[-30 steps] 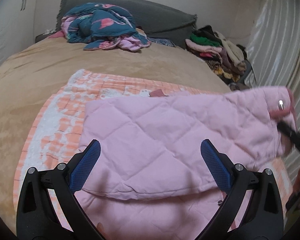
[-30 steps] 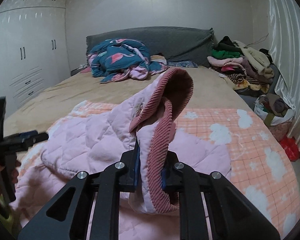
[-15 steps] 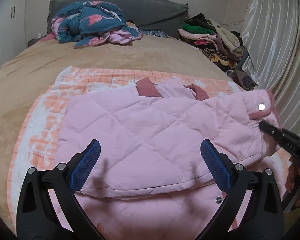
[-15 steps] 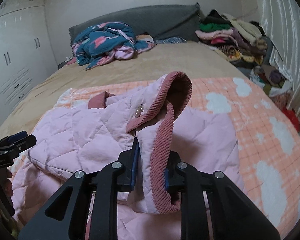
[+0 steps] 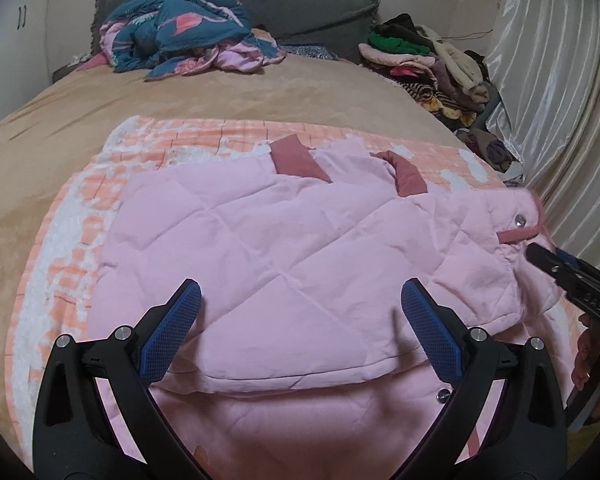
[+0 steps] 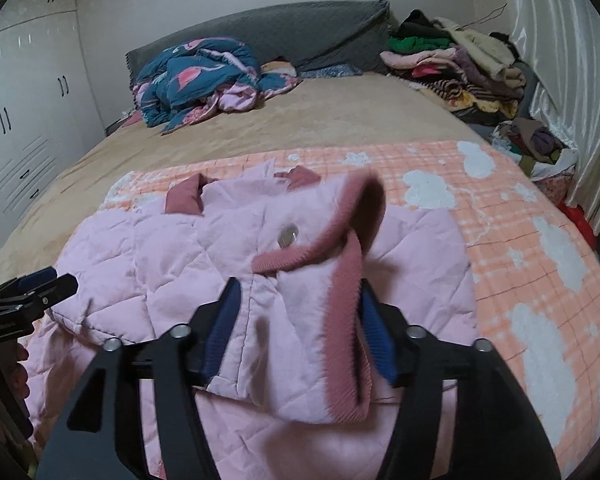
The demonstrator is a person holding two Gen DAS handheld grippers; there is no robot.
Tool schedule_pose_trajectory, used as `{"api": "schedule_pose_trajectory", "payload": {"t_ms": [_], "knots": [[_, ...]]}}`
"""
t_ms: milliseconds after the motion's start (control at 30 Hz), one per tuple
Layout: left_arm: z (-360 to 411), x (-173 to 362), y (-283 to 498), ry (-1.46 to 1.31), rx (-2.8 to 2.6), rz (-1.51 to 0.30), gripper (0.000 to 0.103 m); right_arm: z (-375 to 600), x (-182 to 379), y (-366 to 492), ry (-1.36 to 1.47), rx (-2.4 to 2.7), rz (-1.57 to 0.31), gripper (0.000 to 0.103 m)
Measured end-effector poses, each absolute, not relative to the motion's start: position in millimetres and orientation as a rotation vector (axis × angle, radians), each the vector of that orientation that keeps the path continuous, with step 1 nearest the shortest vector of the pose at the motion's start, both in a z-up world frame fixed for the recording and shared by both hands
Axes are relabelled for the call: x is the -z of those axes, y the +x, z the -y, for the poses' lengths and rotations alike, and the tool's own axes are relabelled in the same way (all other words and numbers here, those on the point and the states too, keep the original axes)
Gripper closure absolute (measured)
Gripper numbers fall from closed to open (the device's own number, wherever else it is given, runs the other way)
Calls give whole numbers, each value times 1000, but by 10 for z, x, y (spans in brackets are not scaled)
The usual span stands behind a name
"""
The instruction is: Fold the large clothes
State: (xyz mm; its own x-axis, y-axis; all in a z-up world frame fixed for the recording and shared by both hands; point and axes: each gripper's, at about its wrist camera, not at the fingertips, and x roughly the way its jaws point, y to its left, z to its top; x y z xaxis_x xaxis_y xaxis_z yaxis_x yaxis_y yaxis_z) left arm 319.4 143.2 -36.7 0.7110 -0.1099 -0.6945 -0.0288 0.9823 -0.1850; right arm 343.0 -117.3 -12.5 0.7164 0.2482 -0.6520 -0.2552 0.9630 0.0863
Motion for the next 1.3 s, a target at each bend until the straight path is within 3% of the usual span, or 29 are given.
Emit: {"api": "schedule_pose_trajectory", "payload": {"t_ms": [500, 833, 967, 1300], "knots": [[-1583, 780, 3302, -210, -6, -913, 9, 733, 14, 3445, -148, -356, -728, 27], [-1623, 781, 3295, -229, -6, -916, 9, 246, 333, 3796, -230, -388, -874, 25], [-1623, 781, 3299, -226, -5, -916, 9, 201, 649, 3964, -233, -388, -960, 18], [-1586, 761, 3308, -198, -9, -916, 9, 247, 868, 3951, -203, -364, -927, 16]]}}
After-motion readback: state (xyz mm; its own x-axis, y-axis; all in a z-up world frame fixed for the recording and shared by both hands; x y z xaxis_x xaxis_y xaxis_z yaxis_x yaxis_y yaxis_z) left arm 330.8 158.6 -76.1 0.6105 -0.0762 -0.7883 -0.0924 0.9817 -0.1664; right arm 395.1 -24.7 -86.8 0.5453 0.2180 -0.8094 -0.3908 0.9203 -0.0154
